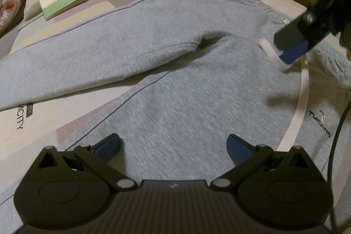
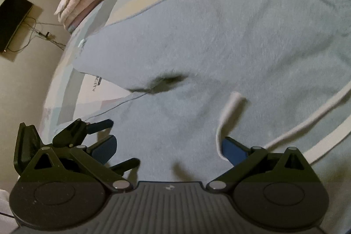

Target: Fold clothes

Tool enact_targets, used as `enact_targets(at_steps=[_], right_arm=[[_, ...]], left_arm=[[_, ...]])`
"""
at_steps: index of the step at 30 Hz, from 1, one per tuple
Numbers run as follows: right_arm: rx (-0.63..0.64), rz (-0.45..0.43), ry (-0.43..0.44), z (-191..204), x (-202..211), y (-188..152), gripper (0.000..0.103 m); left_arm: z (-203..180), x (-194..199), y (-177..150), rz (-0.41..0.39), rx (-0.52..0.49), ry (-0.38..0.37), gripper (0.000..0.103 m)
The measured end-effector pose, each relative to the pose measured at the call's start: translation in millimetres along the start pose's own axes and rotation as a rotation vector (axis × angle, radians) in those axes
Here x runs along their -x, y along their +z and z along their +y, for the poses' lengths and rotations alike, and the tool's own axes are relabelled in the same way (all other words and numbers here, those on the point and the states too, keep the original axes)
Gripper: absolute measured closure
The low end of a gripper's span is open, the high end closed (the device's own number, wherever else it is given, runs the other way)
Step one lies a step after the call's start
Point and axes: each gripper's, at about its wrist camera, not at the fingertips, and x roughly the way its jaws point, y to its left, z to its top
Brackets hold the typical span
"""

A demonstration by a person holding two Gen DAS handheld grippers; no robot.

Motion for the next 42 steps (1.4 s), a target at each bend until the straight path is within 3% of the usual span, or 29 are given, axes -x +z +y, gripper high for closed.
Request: enact_targets(at_steps=[7, 13, 21, 26, 31, 37, 39, 42], right_arm=[[0.048, 0.040, 0.052, 26.6, -13.3, -14.3, 0.000], [0.073, -0.033, 0.008, 30.0, 8.1, -29.5, 0.000], [-0.069, -0.241, -0.216, -19.8, 54.3, -53.6, 0.000], [-0.139, -0.285, -0.339, -44.6, 60.3, -77.7, 0.000], [-0.159, -0.354, -0.322, -45.5, 73.6, -92.9, 0.000], [-0.115, -0.442, -0.296, -42.0, 78.0, -69.2, 0.000], [-0.141, -0.442, -0.307, -53.2, 70.0, -62.9, 0.000], [-0.142, -0.439, -0.396, -65.7, 61.8, -63.8, 0.000]], left_arm=[[3.6, 6.1, 0.8, 0.015, 0.003, 0.008, 0.001], [2.9, 8.4, 0.5, 0.012, -0.002, 0.017, 0.001], [1.0, 11.1, -0.8, 0.006, -0.016, 0.016, 0.001], [2.1, 5.4, -2.8, 0.018, -0.007, 0.003, 0.001], [2.4, 6.2, -2.4, 0.020, -0.004, 0.003, 0.001], [-1.8, 12.5, -1.4, 0.004, -0.014, 0.012, 0.001], [-1.9, 16.5, -1.9, -0.005, -0.018, 0.013, 0.001], [3.7, 15.4, -4.0, 0.005, -0.008, 0.025, 0.001]])
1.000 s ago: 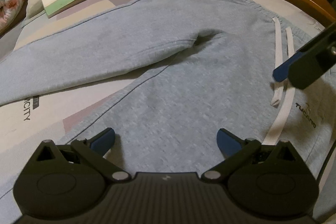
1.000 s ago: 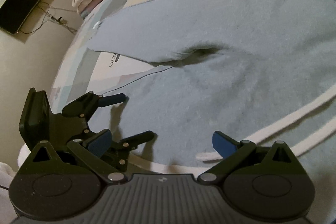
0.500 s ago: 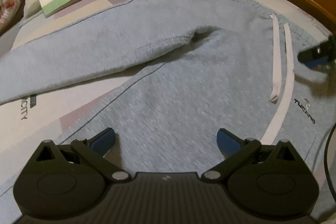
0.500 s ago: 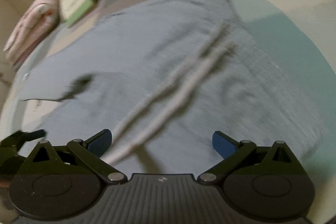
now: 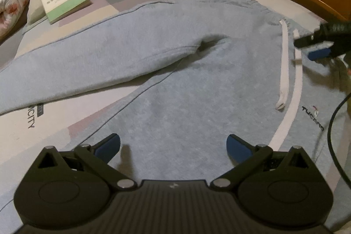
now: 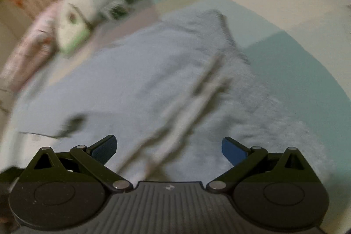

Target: Fold clothes

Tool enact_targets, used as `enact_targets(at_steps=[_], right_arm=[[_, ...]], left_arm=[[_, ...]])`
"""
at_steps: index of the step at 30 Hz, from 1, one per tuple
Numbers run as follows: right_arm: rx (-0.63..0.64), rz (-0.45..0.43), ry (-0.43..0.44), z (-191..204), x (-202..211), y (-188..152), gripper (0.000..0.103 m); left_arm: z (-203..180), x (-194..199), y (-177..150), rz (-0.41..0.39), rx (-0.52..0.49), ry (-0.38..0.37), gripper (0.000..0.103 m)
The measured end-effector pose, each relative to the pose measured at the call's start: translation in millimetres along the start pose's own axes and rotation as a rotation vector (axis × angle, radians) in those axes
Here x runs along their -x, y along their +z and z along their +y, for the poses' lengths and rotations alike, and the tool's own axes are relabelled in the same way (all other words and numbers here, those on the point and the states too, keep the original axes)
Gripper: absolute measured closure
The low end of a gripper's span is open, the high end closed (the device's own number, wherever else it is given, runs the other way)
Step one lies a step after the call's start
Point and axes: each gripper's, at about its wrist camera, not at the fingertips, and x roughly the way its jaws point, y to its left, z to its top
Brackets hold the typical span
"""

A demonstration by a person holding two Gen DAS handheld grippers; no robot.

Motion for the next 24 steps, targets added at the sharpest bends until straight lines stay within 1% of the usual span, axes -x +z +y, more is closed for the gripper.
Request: enact_targets(at_steps=[2, 4, 5, 8, 12, 14, 17, 20, 24], right_arm=[[0.022, -0.007, -0.034, -5.3, 5.4, -3.3, 0.000], [0.019, 0.004, -0.049, -9.0, 12.3, -6.3, 0.000], [0.025, 0.009, -0.062, -6.7, 17.4, -8.1, 0.000], [0.072, 0.023, -0.100, 8.7, 33.3, -15.1, 0.000], [0.200, 0.038, -0.090, 39.1, 48.0, -31.6, 0.000], [0.268, 0.075, -0.115, 51.5, 40.7, -42.7, 0.000], [0.334, 0.158, -0.189, 57.8, 17.5, -62.0, 0.000], [0.324, 0.110, -0.197, 55.3, 16.6, -70.4, 0.000], [0.316, 0.103, -0.194, 52.6, 16.3, -71.1, 0.000]], left_arm=[[5.5, -5.9, -2.4, 0.021, 0.018, 0.013, 0.000], [10.7, -7.6, -3.0, 0.023, 0.044, -0.006, 0.000], [10.1, -7.2, -2.0, 0.023, 0.039, -0.005, 0.000], [4.0, -3.2, 0.5, 0.008, 0.004, 0.006, 0.001], [-5.0, 6.6, 2.0, -0.016, -0.033, -0.008, 0.001], [-9.4, 11.1, 2.9, -0.026, -0.049, -0.005, 0.001], [-13.7, 20.4, 2.5, -0.048, -0.073, -0.004, 0.001], [-15.0, 28.7, -2.1, -0.060, -0.093, -0.009, 0.001], [-18.0, 33.3, -17.9, -0.026, -0.113, -0.020, 0.001]])
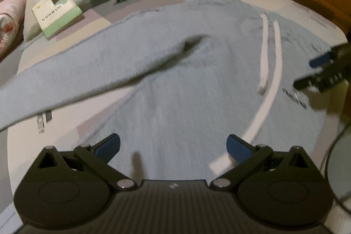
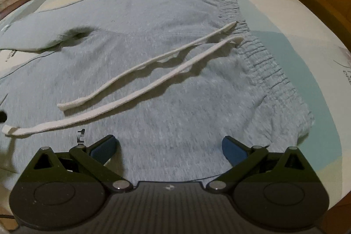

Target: Fold clothes

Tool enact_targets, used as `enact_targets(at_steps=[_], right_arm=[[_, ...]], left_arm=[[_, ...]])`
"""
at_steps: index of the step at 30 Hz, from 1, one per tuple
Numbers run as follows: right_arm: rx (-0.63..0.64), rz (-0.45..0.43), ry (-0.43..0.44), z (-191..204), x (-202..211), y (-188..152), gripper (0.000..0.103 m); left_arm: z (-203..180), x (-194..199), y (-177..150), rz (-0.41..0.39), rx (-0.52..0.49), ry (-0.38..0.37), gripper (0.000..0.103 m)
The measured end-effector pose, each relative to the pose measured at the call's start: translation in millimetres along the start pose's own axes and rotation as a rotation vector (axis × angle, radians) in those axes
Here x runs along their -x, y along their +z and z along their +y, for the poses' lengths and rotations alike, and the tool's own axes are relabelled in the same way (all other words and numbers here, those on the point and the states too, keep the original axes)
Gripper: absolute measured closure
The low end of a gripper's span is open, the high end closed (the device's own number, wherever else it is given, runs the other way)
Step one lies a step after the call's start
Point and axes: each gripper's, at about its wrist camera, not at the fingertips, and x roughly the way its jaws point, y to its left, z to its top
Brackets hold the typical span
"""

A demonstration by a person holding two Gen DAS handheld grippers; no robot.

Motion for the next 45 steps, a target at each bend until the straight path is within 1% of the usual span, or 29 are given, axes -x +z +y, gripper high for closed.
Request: enact_targets(at_steps=[3, 6, 9, 11, 12, 14, 19, 21, 23, 25, 28, 30, 33, 36, 38, 40, 42, 43, 45], right_arm=[[0.008, -0.016, 0.002, 1.6, 1.1, -0.4, 0.000], [0.028, -0.046, 0.003, 3.1, 1.1, -3.5, 0.000], [0.036, -0.059, 0.003, 2.6, 6.1, -7.4, 0.000], [0.021, -0.043, -0.017, 5.9, 10.3, -5.1, 0.000], [0.012, -0.032, -0.029, 7.9, 12.5, -3.4, 0.000], [-0.003, -0.038, -0.040, 13.7, 19.3, 0.7, 0.000], [-0.014, -0.130, -0.011, 28.1, 32.5, 13.8, 0.000], [-0.022, -0.136, -0.014, 30.5, 26.6, 16.6, 0.000], [-0.026, -0.111, -0.022, 32.9, 13.0, 16.3, 0.000], [-0.024, -0.068, -0.033, 34.8, -4.3, 13.0, 0.000], [-0.037, -0.110, -0.036, 34.4, -8.7, 5.6, 0.000], [-0.055, -0.123, -0.033, 33.6, -9.3, 3.3, 0.000], [-0.033, -0.140, -0.031, 34.5, -9.9, -0.1, 0.000], [-0.015, -0.161, -0.017, 32.9, -9.9, -3.4, 0.000], [-0.010, -0.165, -0.014, 33.2, -9.4, -3.9, 0.000], [-0.004, -0.167, -0.016, 33.8, -7.8, -4.7, 0.000], [-0.002, -0.170, -0.015, 34.1, -7.9, -4.9, 0.000], [-0.001, -0.171, -0.015, 34.0, -8.3, -4.7, 0.000], [-0.001, -0.174, -0.015, 33.9, -9.1, -4.6, 0.000]], left_arm=[[-1.4, 0.8, -18.2, 0.046, 0.014, -0.027, 0.001], [0.8, -1.7, -37.0, 0.103, 0.057, -0.045, 0.001], [6.0, 4.1, -38.5, 0.099, 0.065, -0.072, 0.001], [11.0, 7.2, -34.4, 0.092, 0.071, -0.094, 0.001], [15.8, 7.8, -24.2, 0.084, 0.076, -0.111, 0.001], [24.4, 9.0, -1.8, 0.063, 0.077, -0.136, 0.001], [32.3, 6.0, 94.9, -0.061, -0.022, -0.110, 0.001], [28.2, -4.9, 133.6, -0.096, -0.038, -0.137, 0.001], [24.8, -25.0, 173.0, -0.112, -0.041, -0.167, 0.001], [27.1, -55.2, 206.4, -0.100, -0.031, -0.198, 0.001], [36.6, -114.1, 246.4, -0.038, 0.048, -0.246, 0.001], [43.6, -148.5, 257.2, 0.009, 0.105, -0.276, 0.001], [51.7, -200.2, 267.2, 0.078, 0.204, -0.322, 0.001], [59.5, -230.4, 271.4, 0.065, 0.274, -0.308, 0.001], [62.2, -238.4, 275.9, 0.026, 0.291, -0.273, 0.001], [60.1, -241.4, 282.1, 0.028, 0.292, -0.244, 0.001], [53.5, -241.2, 290.3, 0.041, 0.265, -0.221, 0.001], [49.0, -236.4, 292.6, 0.036, 0.245, -0.223, 0.001], [39.3, -220.8, 294.3, 0.008, 0.208, -0.264, 0.001]])
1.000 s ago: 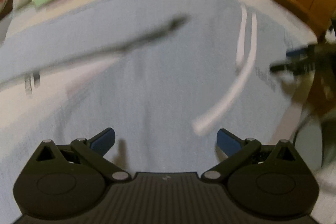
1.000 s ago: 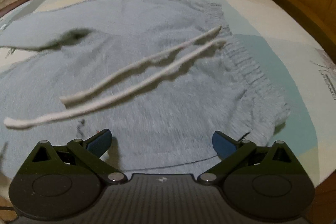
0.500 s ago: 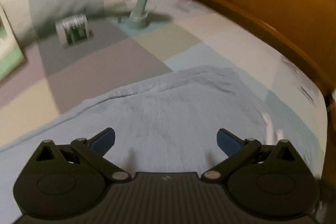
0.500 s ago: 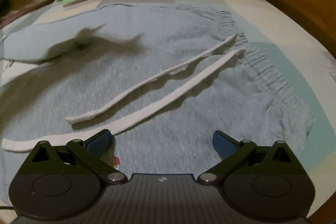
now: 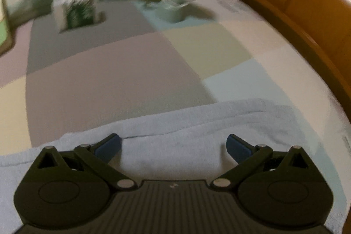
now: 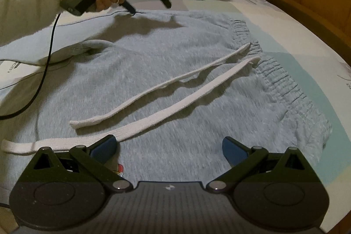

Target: Fold clothes

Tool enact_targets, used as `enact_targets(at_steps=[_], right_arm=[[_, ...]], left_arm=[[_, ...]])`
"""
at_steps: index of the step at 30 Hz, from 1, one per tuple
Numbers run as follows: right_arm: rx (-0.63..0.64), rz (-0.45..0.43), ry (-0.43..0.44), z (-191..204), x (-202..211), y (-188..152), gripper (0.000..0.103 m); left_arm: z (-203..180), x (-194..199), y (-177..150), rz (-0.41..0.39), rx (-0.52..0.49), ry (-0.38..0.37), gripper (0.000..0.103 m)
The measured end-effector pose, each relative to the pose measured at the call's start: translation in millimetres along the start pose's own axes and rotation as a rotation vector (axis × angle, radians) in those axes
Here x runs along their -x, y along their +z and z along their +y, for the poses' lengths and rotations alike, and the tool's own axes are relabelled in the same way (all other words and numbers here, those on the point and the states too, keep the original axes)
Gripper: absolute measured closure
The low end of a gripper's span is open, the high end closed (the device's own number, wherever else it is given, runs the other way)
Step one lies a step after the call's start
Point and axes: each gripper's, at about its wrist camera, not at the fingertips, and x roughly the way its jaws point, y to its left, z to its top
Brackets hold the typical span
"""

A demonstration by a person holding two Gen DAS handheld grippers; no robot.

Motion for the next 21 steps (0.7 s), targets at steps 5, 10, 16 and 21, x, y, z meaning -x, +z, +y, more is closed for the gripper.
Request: enact_targets(at_steps=[5, 10, 16, 21], right_arm=[[0.000, -0.005, -0.004, 0.4, 1.2, -2.1, 0.000], [0.000, -0.001, -0.008, 2.8, 4.4, -2.6, 0.000], [0.007, -0.012, 0.001, 1.6, 6.3, -5.8, 0.000], [0.009, -0.011, 0.008, -0.1, 8.1, -7.1, 0.000]], left_arm=[[-62.0, 6.7, -14.5, 0.060, -0.189, -0.139, 0.001], [-107.7, -24.9, -33.7, 0.119, -0.351, -0.144, 0.001], [-110.1, -66.0, -19.8, 0.085, -0.275, -0.115, 0.001], [-111.0, -71.6, -3.1, 0.059, -0.219, -0.100, 0.001]])
